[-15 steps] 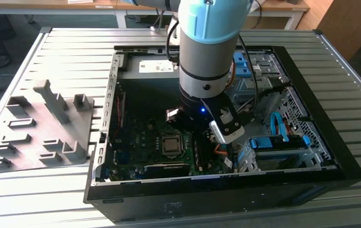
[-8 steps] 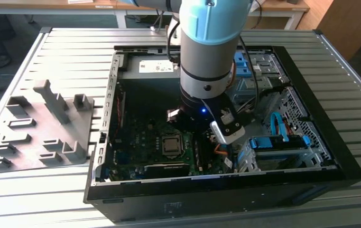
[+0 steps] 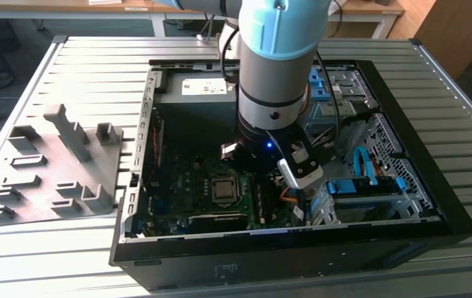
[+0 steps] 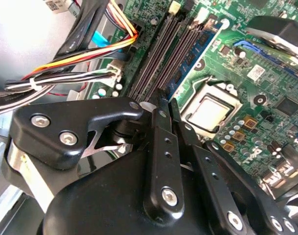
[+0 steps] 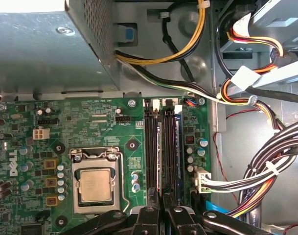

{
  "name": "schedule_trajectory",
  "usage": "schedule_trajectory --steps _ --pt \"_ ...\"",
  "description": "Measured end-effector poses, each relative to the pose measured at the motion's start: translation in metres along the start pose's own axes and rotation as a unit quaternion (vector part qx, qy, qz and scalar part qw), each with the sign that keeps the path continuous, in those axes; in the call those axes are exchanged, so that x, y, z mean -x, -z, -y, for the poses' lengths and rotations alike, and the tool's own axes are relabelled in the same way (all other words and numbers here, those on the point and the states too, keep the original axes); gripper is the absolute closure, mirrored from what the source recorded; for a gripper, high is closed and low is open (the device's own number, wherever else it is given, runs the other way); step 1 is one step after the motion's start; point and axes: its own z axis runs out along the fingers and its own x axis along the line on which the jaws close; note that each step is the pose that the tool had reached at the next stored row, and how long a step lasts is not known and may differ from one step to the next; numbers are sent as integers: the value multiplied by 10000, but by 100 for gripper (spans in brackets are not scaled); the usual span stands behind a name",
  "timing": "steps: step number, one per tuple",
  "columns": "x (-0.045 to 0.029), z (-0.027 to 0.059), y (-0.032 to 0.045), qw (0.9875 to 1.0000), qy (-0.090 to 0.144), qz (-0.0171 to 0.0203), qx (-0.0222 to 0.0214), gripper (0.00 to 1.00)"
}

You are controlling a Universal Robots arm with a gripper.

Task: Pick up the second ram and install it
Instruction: 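Insert the second ram into the second slot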

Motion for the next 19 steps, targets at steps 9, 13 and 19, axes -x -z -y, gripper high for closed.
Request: schedule_trajectory --steps 9,13,19 --pt "20 -17 -35 10000 0 0 -1 86" --pt "17 -44 -59 10000 0 0 0 86" --pt "5 -58 -75 10000 34 -1 1 86"
